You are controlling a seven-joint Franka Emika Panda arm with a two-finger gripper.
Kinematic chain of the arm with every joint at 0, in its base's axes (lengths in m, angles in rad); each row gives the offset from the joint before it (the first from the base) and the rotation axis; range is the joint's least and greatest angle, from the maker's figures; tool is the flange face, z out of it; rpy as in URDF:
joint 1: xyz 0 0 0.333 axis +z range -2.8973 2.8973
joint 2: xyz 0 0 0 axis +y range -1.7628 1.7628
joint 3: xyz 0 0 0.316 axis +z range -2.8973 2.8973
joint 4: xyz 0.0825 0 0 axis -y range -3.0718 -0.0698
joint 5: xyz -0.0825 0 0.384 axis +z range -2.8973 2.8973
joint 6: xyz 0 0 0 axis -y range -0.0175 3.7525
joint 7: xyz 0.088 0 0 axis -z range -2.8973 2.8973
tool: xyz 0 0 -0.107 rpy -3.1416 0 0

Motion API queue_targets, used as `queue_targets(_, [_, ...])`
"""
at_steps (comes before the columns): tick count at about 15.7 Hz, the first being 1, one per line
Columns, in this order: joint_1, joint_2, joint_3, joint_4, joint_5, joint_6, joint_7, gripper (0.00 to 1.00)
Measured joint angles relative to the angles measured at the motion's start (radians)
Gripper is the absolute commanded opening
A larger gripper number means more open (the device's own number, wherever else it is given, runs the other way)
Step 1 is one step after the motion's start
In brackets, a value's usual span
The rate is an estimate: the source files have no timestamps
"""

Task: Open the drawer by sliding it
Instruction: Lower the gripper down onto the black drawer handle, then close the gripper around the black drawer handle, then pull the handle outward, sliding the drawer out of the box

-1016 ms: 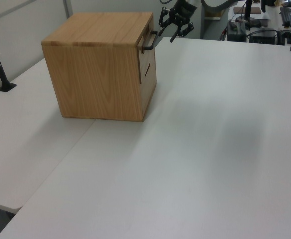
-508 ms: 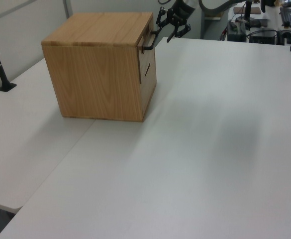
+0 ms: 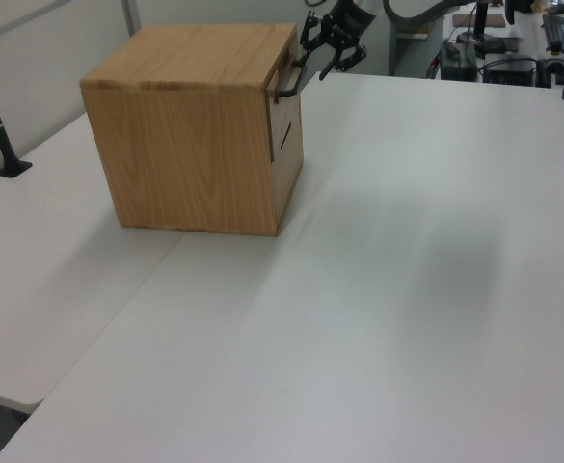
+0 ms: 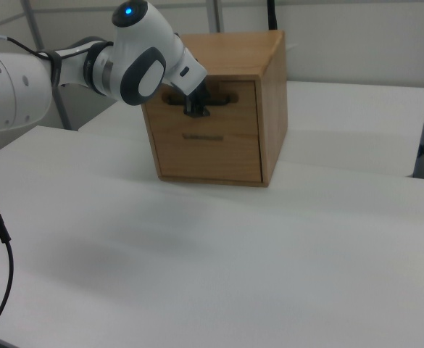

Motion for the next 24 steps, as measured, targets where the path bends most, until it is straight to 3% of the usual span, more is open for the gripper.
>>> queue_targets(2, [0.002,0.021,0.005,0.007,0.000,0.017,0.000,0.35])
queue_targets(4, [0.004,0.043,0.008,0.015,0.000,0.045,0.000,0.34])
queue_targets(6, [0.005,0.050,0.009,0.023,0.000,0.053,0.000,0.25])
queue_targets(13, [-0.004,0.038,0.009,0.034,0.000,0.045,-0.001,0.12])
queue_targets(24, [-0.012,0.014,0.007,0.031,0.000,-0.033,-0.037,0.11])
